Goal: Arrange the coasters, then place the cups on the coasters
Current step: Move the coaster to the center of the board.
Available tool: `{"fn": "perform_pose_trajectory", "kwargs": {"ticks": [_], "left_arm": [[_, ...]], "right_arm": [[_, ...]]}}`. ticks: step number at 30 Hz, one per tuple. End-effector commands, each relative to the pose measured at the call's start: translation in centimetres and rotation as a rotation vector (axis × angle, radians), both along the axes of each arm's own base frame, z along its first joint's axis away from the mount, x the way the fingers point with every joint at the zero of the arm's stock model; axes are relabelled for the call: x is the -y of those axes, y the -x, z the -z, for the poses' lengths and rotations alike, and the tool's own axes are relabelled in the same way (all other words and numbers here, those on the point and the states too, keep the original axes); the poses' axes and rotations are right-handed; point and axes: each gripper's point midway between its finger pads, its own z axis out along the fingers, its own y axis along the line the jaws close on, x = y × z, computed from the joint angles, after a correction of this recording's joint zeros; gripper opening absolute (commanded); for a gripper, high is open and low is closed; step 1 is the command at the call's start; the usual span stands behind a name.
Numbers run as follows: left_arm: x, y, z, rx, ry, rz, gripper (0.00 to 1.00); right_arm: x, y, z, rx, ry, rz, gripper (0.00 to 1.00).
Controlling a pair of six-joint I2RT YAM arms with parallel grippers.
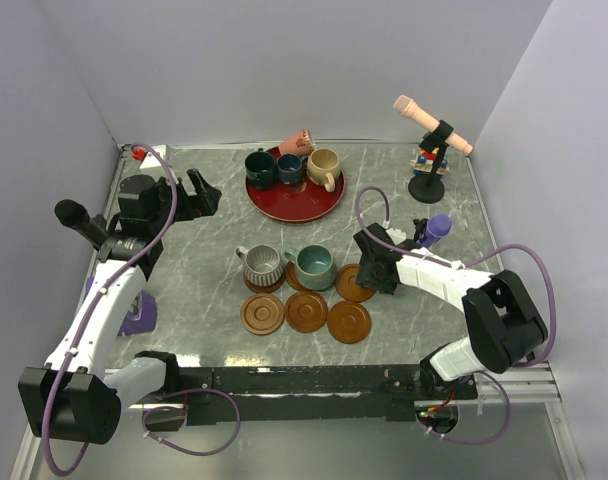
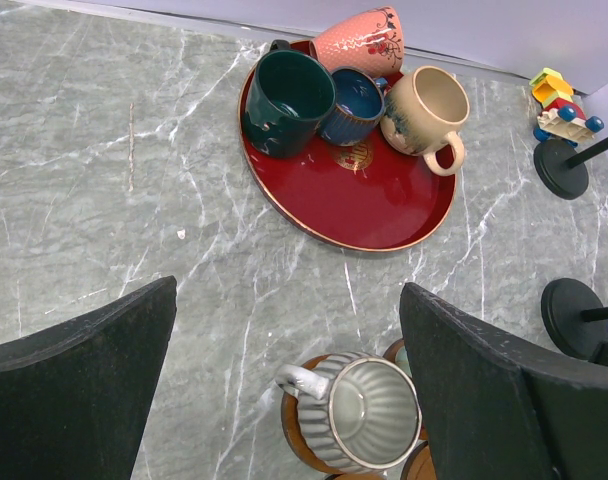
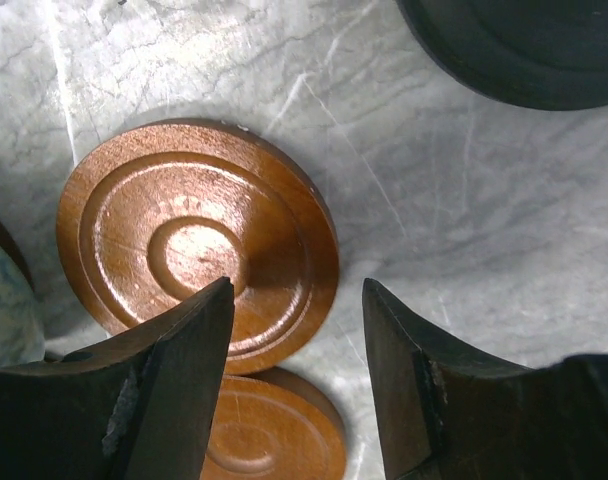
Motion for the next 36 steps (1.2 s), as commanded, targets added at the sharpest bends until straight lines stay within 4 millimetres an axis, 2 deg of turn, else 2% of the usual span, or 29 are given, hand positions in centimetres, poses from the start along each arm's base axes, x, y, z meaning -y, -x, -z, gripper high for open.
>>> {"fn": "perform_pose_trajectory", "kwargs": {"ticks": [1, 13, 28, 36], "left_arm": [[0.2, 0.1, -1.9, 0.064, 0.011, 0.01, 0.97], [0.1, 0.0, -1.8, 0.063, 0.009, 0.007, 0.97], [0.1, 0.0, -1.8, 0.06, 0.007, 0.008, 0.96], [0.1, 0.0, -1.8, 0.06, 0.006, 0.008, 0.97]], "right_arm": [[-0.4, -0.8, 1.0, 0.013, -0.022, 0.035, 0.61], [-1.7, -2.5, 0.9, 0.055, -0.058, 0.009, 0.53], [-4.2, -4.2, 0.4, 0.092, -0.093, -0.016, 0.52], [-4.5, -4.9, 0.0, 0.109, -0.084, -0.006, 0.52]]}}
